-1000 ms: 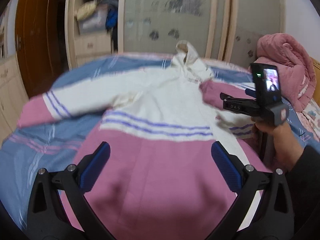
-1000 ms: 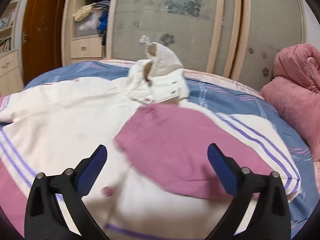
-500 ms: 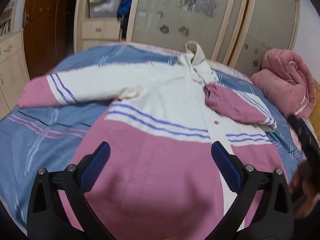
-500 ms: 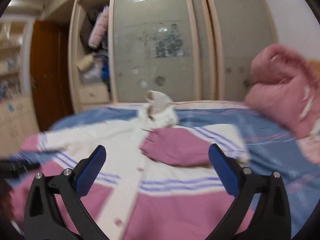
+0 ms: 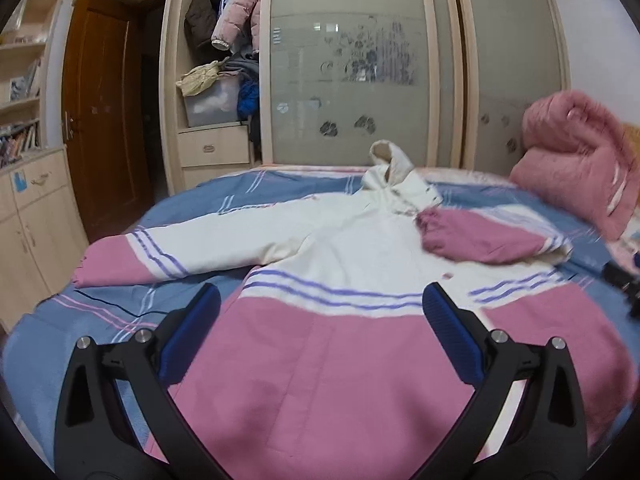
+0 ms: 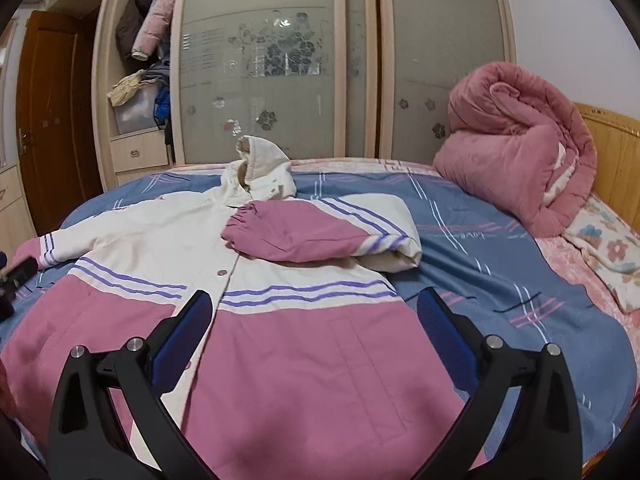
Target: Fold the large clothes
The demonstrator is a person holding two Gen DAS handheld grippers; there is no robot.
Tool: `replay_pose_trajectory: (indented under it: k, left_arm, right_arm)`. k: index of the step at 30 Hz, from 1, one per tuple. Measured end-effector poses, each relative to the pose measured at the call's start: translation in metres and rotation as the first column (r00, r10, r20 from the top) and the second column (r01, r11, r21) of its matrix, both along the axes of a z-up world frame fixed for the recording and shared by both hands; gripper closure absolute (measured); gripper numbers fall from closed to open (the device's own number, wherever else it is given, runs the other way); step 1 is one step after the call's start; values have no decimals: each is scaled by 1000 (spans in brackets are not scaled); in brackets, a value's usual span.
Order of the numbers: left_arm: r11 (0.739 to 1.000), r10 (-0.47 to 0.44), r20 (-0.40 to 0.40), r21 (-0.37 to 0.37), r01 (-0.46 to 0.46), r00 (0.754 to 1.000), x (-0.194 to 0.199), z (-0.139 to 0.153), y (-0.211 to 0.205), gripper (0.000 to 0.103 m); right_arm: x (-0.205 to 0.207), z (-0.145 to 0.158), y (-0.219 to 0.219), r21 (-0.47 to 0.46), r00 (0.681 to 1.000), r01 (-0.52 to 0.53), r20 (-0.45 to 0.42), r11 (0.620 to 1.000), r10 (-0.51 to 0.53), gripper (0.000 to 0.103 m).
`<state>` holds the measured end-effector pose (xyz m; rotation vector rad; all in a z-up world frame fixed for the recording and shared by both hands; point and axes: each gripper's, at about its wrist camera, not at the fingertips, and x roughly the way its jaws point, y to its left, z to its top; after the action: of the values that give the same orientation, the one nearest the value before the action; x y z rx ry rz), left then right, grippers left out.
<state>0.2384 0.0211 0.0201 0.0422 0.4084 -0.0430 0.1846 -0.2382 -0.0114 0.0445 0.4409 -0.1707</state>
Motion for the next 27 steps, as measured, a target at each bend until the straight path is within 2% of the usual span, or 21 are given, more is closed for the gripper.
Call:
replay_pose_trajectory:
  k: [7,11,13,17,21,24,27]
  left_arm:
    - [1000,-16,-54,9,17,998,8,-8,-4,2]
    - [1000,0,-91,-7,0,996,13,-8,-6,2]
    - [999,25,-136,-25,-29,990,17,-6,-5,2]
    - [991,74,-230,-90,-97,970,17,10,-3,2]
    - [977,170,-268,-79,-197,948,3,35,-5,2]
    - [976,144,-311,-111,-187,939,-10,56,-4,2]
    - [977,128,-358,-113,-179,925,-19,68,-3,2]
  right_arm:
    - [4,-8,-3,-13,1000,9,-26,1000,-9,1]
    - [9,-10,-2,-2,999,7,-31,1000,-7,1]
    - [11,-12,-2,0,999,9,-39,1000,-9,1]
    - [12,-13,-3,43,999,9,-49,999,-7,1]
    - [10,-15,-1,39,999,2,-51,999,0,1]
    - [8,-17,1,21,999,5,-50,1000,-4,1]
    - [7,-18,-3,14,999,21,-45,1000,-20,1]
